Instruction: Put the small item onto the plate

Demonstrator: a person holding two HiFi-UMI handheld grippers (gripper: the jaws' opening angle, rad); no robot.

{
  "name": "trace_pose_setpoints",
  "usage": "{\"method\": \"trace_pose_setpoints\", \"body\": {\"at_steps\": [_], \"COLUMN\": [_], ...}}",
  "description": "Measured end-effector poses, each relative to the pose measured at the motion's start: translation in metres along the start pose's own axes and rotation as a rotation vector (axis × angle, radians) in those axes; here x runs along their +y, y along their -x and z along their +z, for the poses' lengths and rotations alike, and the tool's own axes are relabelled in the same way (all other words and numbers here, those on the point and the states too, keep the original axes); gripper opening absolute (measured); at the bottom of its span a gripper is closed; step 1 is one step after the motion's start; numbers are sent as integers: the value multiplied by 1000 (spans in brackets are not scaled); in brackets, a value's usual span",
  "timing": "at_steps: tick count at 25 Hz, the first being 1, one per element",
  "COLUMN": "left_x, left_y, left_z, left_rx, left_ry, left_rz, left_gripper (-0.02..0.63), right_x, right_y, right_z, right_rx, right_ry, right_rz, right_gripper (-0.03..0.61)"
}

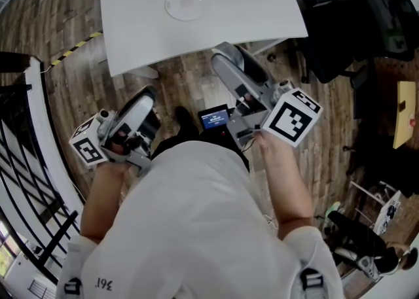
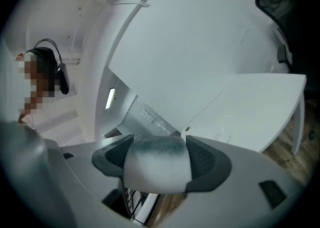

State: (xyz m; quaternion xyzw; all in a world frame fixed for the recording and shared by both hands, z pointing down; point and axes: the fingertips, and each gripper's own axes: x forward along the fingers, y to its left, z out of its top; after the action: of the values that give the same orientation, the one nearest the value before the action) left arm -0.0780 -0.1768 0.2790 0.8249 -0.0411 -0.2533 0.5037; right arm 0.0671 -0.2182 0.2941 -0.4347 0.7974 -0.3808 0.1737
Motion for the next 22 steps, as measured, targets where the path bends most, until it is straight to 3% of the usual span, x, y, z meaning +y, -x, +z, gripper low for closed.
{"method": "trace_pose_setpoints", "body": {"at_steps": [8,22], "left_x": [6,43], "left_y": [1,-45], "left_z": [11,22], "left_rx": [-22,-111], "left_ry": [9,-15], "left_rz": [11,82], "left_gripper": [110,110], "right_x": [2,-48], "right_y": [-25,-60], "right_z": [2,38], "right_rx": [41,148], "right_ry": [26,35], "right_rz": [15,75], "right_gripper": [318,318]}}
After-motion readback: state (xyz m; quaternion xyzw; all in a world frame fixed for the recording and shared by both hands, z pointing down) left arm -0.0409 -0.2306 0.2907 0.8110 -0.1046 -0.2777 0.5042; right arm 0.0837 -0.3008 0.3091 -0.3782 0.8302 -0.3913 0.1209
